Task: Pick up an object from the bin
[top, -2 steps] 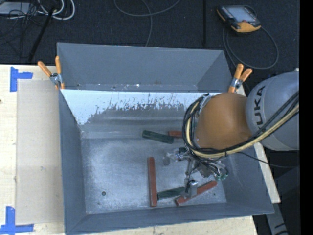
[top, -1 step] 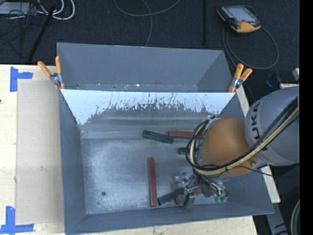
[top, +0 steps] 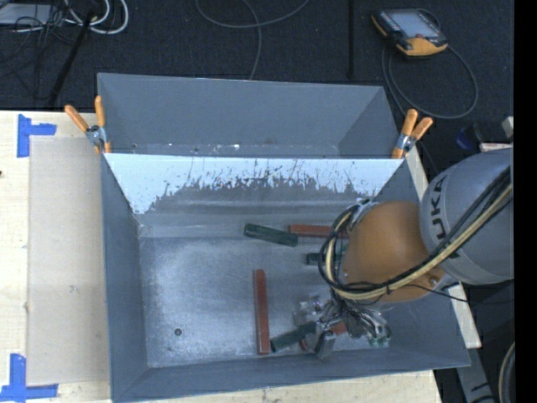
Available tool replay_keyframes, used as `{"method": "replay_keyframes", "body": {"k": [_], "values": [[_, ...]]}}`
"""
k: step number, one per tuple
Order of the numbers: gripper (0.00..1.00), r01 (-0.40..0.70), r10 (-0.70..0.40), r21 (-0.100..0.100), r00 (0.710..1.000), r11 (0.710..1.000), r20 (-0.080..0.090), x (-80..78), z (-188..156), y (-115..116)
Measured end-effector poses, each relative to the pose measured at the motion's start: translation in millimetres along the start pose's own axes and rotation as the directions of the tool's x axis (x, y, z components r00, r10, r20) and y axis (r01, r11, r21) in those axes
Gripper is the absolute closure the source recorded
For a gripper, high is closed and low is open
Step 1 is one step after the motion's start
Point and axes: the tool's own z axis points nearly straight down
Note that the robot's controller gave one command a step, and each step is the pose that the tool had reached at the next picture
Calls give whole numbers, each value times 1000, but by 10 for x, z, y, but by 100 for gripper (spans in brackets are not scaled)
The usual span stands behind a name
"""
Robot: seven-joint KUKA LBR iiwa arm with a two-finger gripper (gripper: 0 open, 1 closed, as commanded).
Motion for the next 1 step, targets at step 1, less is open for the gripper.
{"method": "replay_keyframes", "body": {"k": [1], "values": [[100,99,-99,-2,995,995,-4,6,-225,-32]]}}
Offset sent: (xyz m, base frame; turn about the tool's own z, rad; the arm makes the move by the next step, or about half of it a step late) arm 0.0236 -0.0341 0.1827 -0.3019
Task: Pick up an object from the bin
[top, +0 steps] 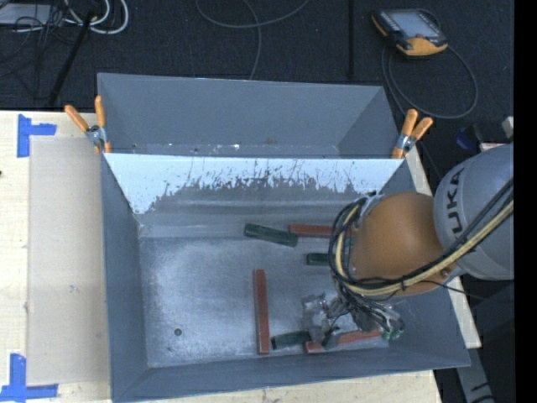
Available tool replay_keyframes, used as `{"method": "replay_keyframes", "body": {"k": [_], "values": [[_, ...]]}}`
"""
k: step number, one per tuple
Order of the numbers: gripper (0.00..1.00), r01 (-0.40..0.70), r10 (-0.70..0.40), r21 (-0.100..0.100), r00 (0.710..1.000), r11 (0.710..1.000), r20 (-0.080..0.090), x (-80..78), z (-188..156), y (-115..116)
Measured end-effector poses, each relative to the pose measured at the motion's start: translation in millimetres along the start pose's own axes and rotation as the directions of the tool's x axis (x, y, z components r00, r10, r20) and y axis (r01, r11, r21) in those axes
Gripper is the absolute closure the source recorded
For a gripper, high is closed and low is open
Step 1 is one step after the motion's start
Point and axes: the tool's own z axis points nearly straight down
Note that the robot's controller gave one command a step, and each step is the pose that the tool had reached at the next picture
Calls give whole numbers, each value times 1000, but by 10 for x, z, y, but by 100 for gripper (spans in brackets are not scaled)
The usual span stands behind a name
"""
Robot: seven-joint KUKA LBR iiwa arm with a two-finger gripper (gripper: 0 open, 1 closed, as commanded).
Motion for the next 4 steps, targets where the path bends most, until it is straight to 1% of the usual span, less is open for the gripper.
{"method": "replay_keyframes", "body": {"k": [1,2,3,4], "values": [[100,71,-71,-2,997,998,-4,-1,-215,-42],[100,192,-192,5,981,981,6,-17,-518,-215],[100,263,-263,-1,965,965,-1,-14,-907,-255],[0,175,-175,1,985,985,2,-115,-557,3]]}}
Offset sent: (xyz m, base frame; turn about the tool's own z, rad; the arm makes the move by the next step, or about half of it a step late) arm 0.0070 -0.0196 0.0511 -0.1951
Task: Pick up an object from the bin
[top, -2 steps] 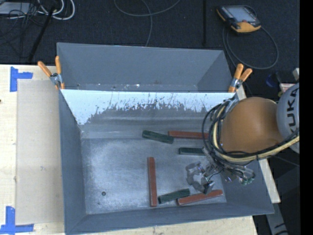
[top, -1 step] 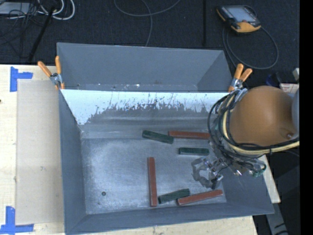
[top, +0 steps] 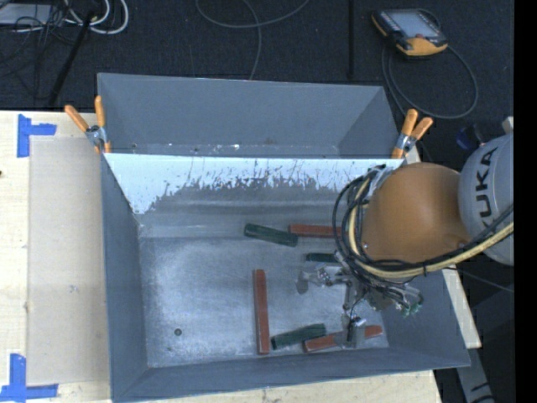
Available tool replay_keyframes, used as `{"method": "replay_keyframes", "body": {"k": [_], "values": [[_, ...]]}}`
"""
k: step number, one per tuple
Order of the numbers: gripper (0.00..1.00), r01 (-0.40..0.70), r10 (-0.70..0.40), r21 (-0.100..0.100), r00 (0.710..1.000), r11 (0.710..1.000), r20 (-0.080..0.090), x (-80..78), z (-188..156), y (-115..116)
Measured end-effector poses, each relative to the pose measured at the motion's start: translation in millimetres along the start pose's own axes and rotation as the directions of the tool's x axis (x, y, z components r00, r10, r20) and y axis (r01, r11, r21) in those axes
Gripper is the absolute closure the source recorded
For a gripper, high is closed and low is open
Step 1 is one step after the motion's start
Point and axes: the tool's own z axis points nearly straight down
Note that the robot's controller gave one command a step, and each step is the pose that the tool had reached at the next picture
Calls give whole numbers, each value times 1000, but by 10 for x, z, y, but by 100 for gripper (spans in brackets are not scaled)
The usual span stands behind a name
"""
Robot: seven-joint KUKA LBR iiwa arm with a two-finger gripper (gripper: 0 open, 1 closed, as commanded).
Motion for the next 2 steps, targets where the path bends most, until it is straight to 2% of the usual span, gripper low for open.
{"method": "replay_keyframes", "body": {"k": [1,2], "values": [[0,0,0,0,1000,1000,0,-4,3,13],[0,120,-120,6,993,993,6,-44,269,118]]}}
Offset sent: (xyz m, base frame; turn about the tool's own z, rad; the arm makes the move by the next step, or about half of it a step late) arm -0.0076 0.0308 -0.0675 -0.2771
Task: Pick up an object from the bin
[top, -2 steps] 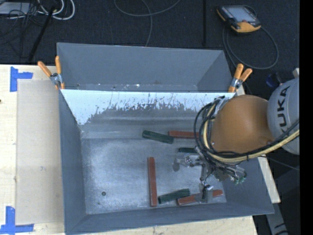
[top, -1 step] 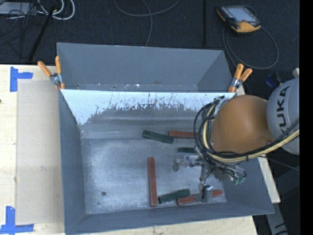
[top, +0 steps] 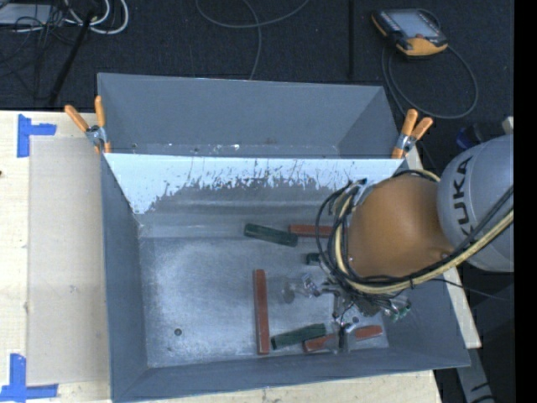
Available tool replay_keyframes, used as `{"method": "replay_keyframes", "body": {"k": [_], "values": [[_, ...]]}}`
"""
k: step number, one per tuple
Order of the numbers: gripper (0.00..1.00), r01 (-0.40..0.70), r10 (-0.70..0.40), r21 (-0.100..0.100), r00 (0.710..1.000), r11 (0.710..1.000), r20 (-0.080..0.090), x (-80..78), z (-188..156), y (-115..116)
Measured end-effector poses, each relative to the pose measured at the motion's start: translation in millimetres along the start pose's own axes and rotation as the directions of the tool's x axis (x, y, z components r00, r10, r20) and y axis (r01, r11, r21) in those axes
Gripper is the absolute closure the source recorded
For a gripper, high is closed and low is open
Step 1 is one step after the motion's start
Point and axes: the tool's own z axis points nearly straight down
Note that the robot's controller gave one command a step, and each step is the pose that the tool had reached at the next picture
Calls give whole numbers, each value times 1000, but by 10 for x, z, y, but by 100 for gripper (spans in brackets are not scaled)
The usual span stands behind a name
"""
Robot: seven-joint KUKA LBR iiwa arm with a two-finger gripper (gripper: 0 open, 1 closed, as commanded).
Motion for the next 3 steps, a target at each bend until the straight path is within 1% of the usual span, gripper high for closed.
{"method": "replay_keyframes", "body": {"k": [1,2,3], "values": [[100,364,-364,5,931,931,11,33,496,47],[0,364,-364,1,931,931,7,50,512,57],[100,361,-361,2,933,933,7,49,503,49]]}}
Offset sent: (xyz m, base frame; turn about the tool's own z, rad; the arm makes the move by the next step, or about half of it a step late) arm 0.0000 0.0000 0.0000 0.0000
